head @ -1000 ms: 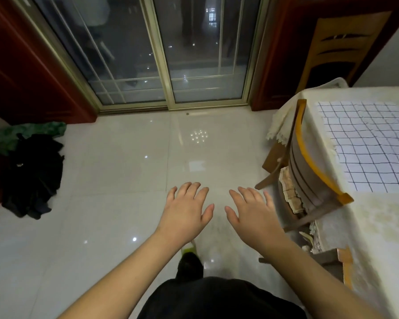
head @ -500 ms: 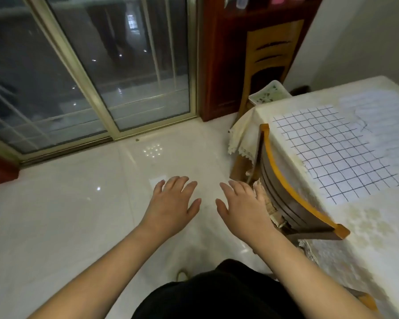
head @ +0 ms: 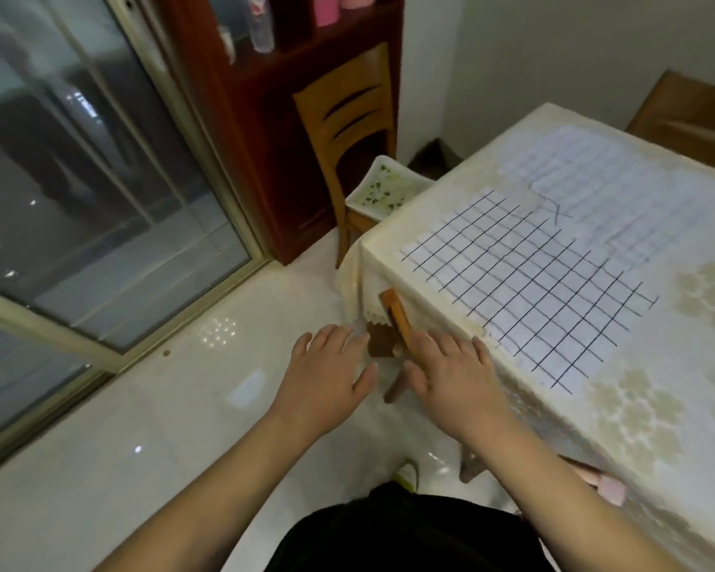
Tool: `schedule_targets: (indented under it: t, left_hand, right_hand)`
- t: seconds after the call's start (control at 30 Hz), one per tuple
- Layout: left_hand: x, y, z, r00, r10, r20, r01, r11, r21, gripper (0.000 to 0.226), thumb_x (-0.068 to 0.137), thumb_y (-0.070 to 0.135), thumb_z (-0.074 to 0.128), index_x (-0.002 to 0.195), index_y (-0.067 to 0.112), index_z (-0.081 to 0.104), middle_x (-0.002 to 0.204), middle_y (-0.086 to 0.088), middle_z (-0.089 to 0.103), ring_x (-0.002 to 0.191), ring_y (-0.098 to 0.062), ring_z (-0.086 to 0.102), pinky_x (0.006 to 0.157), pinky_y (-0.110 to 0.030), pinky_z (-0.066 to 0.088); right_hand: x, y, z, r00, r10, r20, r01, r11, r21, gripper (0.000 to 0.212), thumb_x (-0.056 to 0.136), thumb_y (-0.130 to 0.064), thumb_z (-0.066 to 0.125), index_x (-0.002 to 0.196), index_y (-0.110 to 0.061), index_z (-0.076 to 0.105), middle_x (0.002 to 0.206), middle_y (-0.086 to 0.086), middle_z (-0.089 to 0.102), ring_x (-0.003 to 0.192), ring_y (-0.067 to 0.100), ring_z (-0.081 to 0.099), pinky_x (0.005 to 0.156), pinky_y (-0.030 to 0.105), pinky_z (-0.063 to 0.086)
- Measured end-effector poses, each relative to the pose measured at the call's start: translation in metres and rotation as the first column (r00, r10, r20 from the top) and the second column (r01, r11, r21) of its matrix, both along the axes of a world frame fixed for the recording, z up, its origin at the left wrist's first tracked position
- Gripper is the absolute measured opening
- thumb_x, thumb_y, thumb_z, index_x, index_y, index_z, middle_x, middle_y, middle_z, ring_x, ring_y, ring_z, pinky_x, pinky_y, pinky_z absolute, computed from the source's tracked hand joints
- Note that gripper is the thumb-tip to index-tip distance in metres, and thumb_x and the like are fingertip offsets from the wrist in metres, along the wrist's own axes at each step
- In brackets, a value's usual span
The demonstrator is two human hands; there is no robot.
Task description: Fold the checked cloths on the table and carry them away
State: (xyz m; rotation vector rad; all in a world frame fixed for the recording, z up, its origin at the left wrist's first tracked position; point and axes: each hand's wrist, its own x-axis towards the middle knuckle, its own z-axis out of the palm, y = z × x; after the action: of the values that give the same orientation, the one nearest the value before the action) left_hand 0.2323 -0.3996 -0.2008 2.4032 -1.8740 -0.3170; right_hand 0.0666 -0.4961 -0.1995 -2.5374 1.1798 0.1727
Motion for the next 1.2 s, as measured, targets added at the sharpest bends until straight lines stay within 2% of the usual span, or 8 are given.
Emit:
schedule_targets:
  t: [0.27,0.43,0.53,0.6,0.77,0.9,1.07,1.2]
  left_hand:
    - [0.023,-0.114,0.010,0.981,-0.190,0.035,0.191,0.981,-0.034,0.059,0.093,0.052,0.026,0.134,0.020,0.054,0.137,0.000,0.055,0.128,-0.020,0.048,0.107,-0.044,0.037]
    - [0.017,-0.179,0.005,0.936,-0.351,-0.015,0.350,0.936,-0.039,0.060,0.091,0.050,0.028,0.135,0.020,0.055,0.138,-0.001,0.055,0.131,-0.020,0.047,0.105,-0.044,0.038]
    - [0.020,-0.215,-0.003,0.891,-0.454,-0.014,0.454,0.891,-0.024,0.062,0.090,0.051,0.025,0.135,0.020,0.055,0.138,-0.002,0.056,0.130,-0.022,0.048,0.105,-0.045,0.038]
    - [0.027,-0.241,-0.008,0.859,-0.512,-0.023,0.511,0.859,-0.025,0.065,0.090,0.052,0.022,0.138,0.021,0.053,0.141,-0.001,0.054,0.132,-0.021,0.046,0.107,-0.043,0.037]
    - [0.057,-0.301,-0.014,0.746,-0.666,-0.034,0.665,0.746,-0.018,0.063,0.093,0.052,0.020,0.143,0.023,0.046,0.147,0.001,0.047,0.137,-0.019,0.039,0.111,-0.041,0.028]
    - [0.079,-0.339,-0.021,0.647,-0.761,-0.047,0.761,0.648,-0.017,0.074,0.085,0.057,0.011,0.141,0.026,0.047,0.147,0.001,0.046,0.137,-0.020,0.039,0.111,-0.041,0.027]
    - [0.077,-0.371,-0.029,0.487,-0.869,-0.085,0.873,0.488,0.017,0.076,0.086,0.058,0.005,0.143,0.028,0.044,0.149,0.005,0.043,0.139,-0.016,0.034,0.113,-0.037,0.023]
    - [0.057,-0.392,-0.043,0.386,-0.917,-0.106,0.923,0.381,0.061,0.052,0.101,0.049,0.027,0.145,0.028,0.041,0.152,0.005,0.040,0.141,-0.016,0.031,0.115,-0.037,0.021]
  right_hand:
    - [0.004,-0.085,0.020,0.980,-0.199,0.016,0.200,0.979,-0.029,0.055,0.102,-0.047,0.024,0.152,-0.026,0.025,0.158,-0.002,0.028,0.146,0.019,0.019,0.121,0.042,0.007]
    - [-0.002,-0.107,0.006,0.942,-0.334,-0.009,0.334,0.942,-0.006,0.056,0.101,-0.049,0.021,0.152,-0.026,0.025,0.158,-0.002,0.028,0.146,0.019,0.020,0.119,0.042,0.009]
    - [0.003,-0.115,-0.003,0.897,-0.441,-0.042,0.441,0.897,-0.009,0.072,0.090,-0.055,0.008,0.147,-0.023,0.038,0.151,0.001,0.042,0.140,0.023,0.035,0.117,0.046,0.020]
    - [0.007,-0.122,-0.010,0.860,-0.511,-0.015,0.510,0.860,-0.030,0.074,0.087,-0.054,0.012,0.138,-0.019,0.052,0.141,0.006,0.055,0.131,0.028,0.049,0.110,0.050,0.032]
    - [0.034,-0.140,-0.017,0.741,-0.666,-0.086,0.669,0.744,0.005,0.059,0.099,-0.051,0.021,0.151,-0.024,0.030,0.155,-0.001,0.035,0.143,0.020,0.030,0.117,0.041,0.018]
    - [0.068,-0.141,-0.024,0.625,-0.775,-0.091,0.780,0.623,0.056,0.069,0.091,-0.054,0.013,0.150,-0.024,0.033,0.154,-0.002,0.038,0.142,0.019,0.032,0.116,0.039,0.021]
    - [0.085,-0.138,-0.039,0.528,-0.841,-0.117,0.849,0.519,0.103,0.055,0.100,-0.048,0.033,0.151,-0.025,0.031,0.155,-0.002,0.035,0.142,0.019,0.030,0.115,0.037,0.023]
    - [0.085,-0.137,-0.051,0.464,-0.879,-0.106,0.884,0.452,0.124,0.054,0.099,-0.046,0.036,0.149,-0.025,0.033,0.153,-0.002,0.037,0.141,0.019,0.032,0.113,0.037,0.025]
